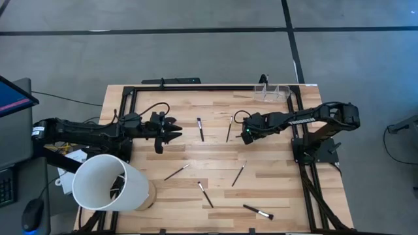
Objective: Put items in baskets/containers
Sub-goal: Put the black eyeshadow brush into the middle section of the transparent organizer
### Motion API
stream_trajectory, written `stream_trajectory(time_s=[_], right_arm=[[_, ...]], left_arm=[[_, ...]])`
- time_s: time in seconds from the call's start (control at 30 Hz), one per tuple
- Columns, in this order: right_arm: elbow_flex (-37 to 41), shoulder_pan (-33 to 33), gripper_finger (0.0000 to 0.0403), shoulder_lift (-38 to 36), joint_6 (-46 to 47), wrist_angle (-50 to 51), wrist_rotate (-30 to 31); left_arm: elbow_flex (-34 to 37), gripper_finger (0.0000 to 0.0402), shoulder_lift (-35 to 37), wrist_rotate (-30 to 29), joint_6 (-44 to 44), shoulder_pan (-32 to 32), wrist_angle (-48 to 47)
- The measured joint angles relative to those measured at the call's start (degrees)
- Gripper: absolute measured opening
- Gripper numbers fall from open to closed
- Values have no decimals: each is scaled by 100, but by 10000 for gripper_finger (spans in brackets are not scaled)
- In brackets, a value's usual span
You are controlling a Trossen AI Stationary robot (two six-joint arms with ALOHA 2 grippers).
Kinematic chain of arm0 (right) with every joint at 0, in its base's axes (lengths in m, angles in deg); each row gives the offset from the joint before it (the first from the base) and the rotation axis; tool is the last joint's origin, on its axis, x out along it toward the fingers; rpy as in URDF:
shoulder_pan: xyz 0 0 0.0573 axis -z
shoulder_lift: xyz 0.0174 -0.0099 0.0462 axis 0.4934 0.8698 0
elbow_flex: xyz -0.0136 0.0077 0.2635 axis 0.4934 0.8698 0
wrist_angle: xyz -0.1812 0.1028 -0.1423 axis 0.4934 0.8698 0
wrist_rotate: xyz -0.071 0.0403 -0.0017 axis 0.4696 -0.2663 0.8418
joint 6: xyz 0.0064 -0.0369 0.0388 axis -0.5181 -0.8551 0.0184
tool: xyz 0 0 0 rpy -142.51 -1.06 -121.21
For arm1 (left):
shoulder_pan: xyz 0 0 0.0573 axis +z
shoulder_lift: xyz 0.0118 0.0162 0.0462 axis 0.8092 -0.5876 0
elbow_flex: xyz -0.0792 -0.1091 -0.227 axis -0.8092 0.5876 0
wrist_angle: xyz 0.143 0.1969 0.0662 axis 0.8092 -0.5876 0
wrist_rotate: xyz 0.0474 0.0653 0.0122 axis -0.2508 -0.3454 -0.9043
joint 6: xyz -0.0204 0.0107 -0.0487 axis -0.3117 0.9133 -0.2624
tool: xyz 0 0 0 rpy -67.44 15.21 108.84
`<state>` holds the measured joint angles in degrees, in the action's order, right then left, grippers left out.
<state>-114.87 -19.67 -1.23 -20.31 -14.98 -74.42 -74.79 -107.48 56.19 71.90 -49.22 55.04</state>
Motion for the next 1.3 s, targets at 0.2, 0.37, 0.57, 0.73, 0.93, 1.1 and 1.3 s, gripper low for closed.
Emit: stream_trajectory(time_s=[0.2, 0.37, 0.57, 0.73, 0.93, 1.1, 1.3], right_arm=[[0, -13, 82, 0, -1061, 2, -2], [0, -13, 82, 0, -1897, 8, -17], [0, -13, 81, 0, -3134, 28, -282], [0, 22, 72, 0, -3853, 33, -382], [0, 182, 63, 0, -4636, 57, -387], [0, 386, 62, 0, -5280, 66, -476], [0, 487, 62, 20, -5734, 50, -747]], left_arm=[[0, 124, 2, 0, 0, 0, -1], [0, 124, 1, -1, 9, 0, -2], [0, 124, 1, 0, 50, 0, 0], [0, 124, 0, 0, 50, 0, -2], [0, 124, 1, 0, 48, 0, -2], [0, 124, 1, 0, 23, 0, -1], [0, 124, 0, 0, 10, 0, -1]])
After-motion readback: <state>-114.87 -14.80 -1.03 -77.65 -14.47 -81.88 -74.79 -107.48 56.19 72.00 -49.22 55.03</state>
